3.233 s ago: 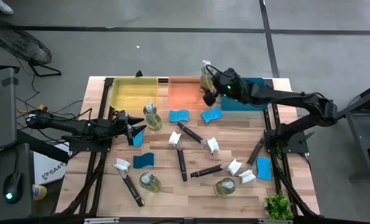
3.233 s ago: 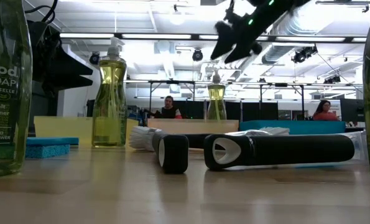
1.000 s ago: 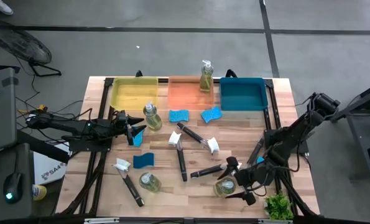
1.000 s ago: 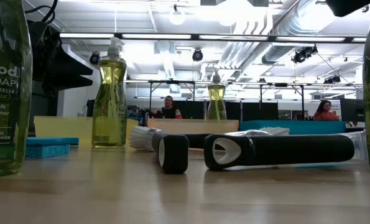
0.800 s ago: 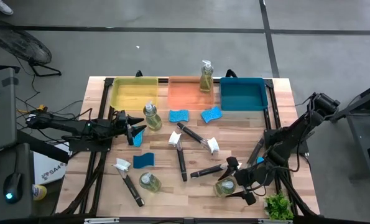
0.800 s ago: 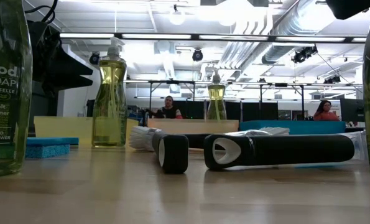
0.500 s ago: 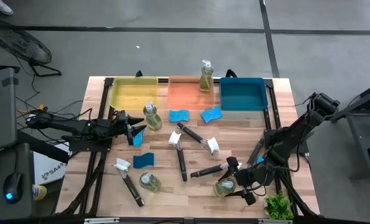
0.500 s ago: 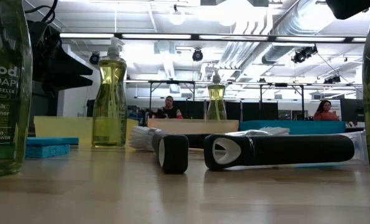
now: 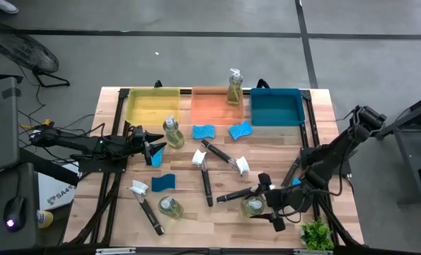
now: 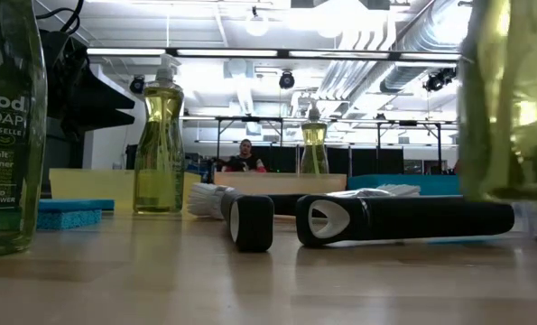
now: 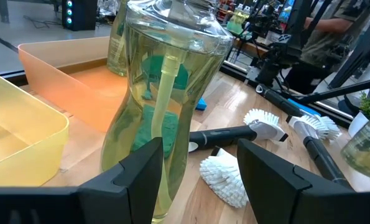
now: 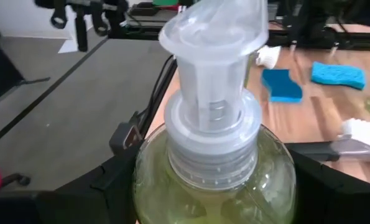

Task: Pick & Place Kitchen Sink Supplies
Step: Put the transparent soap dispenser into the orange bin, then put the black dish brush into the blue bin

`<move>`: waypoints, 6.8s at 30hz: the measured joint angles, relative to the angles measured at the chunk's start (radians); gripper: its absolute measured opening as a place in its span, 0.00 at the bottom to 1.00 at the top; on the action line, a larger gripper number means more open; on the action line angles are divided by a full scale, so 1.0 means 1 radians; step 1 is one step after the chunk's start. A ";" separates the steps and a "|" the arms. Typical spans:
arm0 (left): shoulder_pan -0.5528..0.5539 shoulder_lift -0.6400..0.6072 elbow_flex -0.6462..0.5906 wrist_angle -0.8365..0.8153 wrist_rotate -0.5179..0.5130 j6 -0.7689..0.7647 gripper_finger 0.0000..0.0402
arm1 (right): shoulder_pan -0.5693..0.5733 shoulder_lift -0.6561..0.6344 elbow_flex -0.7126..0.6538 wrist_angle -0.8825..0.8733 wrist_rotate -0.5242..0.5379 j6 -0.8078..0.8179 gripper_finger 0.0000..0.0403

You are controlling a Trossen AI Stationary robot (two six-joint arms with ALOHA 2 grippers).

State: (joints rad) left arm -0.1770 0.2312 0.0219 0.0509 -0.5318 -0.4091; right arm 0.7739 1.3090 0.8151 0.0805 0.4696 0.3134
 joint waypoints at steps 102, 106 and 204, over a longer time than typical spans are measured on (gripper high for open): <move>0.000 0.000 0.000 0.000 0.000 0.000 0.50 | -1.075 0.380 0.315 -0.232 0.421 0.471 0.70; 0.000 0.000 0.000 0.000 0.000 0.000 0.50 | -1.075 0.380 0.315 -0.232 0.429 0.469 0.70; 0.000 0.000 0.000 0.000 0.000 0.000 0.50 | -0.950 -0.028 0.316 -0.617 0.101 0.138 0.97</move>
State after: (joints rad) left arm -0.1768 0.2314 0.0216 0.0509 -0.5320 -0.4091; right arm -0.1763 1.2809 1.1309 -0.5368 0.5710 0.4515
